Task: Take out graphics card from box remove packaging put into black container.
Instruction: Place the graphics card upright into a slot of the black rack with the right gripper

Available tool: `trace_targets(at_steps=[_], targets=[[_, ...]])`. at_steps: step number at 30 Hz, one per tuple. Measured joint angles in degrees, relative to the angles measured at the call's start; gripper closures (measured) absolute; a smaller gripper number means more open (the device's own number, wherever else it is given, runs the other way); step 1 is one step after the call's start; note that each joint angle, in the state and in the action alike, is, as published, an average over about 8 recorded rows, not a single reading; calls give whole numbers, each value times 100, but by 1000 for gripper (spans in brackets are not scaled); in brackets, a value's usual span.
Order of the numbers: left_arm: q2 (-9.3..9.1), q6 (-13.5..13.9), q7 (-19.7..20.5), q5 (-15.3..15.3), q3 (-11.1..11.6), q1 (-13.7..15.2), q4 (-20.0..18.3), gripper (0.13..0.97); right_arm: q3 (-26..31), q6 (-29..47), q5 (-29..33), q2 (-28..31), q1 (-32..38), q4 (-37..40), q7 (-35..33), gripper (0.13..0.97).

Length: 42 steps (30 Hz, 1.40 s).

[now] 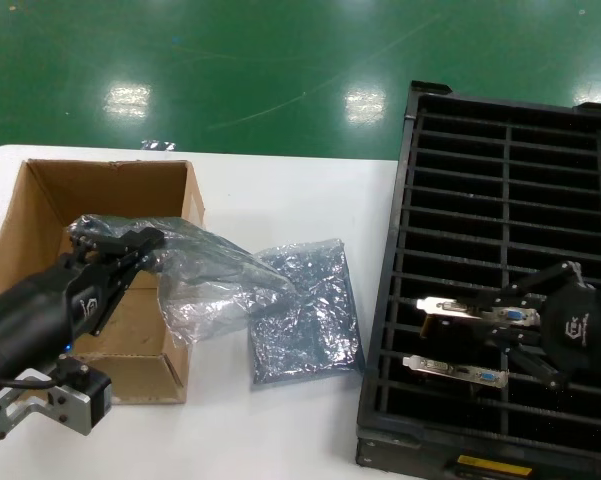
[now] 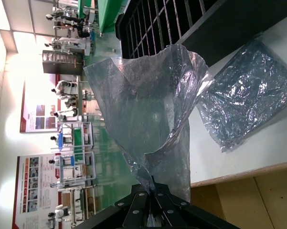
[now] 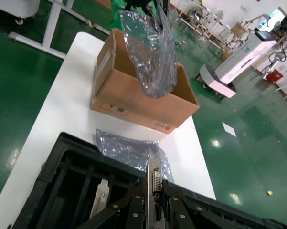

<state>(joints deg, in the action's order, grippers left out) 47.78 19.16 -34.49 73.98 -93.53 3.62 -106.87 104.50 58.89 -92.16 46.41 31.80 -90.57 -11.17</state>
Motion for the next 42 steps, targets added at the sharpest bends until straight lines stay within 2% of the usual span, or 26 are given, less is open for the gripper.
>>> trace_targets(at_steps=[9, 37, 42], targets=[[0, 0, 0, 0, 0, 0, 0, 959, 14, 4, -20, -58, -10, -58, 13, 911], [0, 0, 0, 0, 0, 0, 0, 959, 177, 28, 116, -288, 76, 451, -94, 911], [0, 0, 0, 0, 0, 0, 0, 959, 100, 57, 14, -241, 11, 368, -115, 879]])
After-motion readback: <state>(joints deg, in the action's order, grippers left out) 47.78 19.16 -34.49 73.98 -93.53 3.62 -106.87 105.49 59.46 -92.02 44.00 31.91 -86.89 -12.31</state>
